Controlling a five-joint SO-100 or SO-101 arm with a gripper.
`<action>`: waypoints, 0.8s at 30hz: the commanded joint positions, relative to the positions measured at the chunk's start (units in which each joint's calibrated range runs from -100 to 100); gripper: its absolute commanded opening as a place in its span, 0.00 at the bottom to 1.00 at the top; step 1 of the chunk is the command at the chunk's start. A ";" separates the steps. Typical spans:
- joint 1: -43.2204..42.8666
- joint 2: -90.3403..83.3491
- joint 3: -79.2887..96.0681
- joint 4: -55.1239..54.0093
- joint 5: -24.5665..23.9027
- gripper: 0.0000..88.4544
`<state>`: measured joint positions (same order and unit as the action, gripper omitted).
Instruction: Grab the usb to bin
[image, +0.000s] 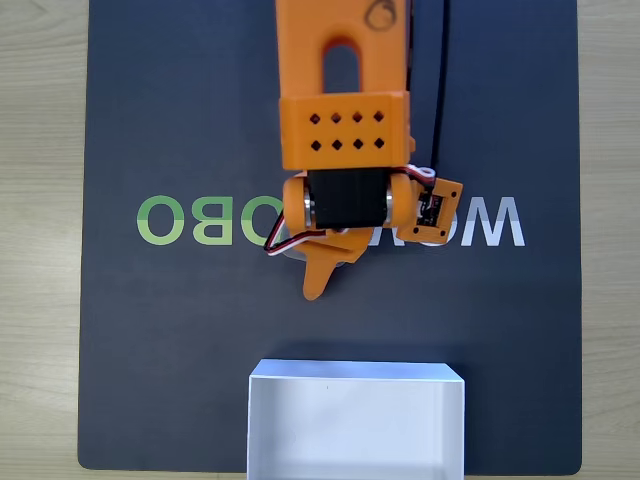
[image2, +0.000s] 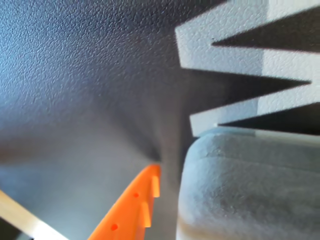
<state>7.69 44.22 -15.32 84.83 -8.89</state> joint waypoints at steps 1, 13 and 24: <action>0.73 -0.68 -2.57 -2.20 -0.21 0.51; 1.48 -1.19 -2.57 -3.60 -2.16 0.04; -0.28 -26.46 -2.66 -5.69 -1.84 0.04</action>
<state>8.05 30.16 -15.23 81.29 -11.09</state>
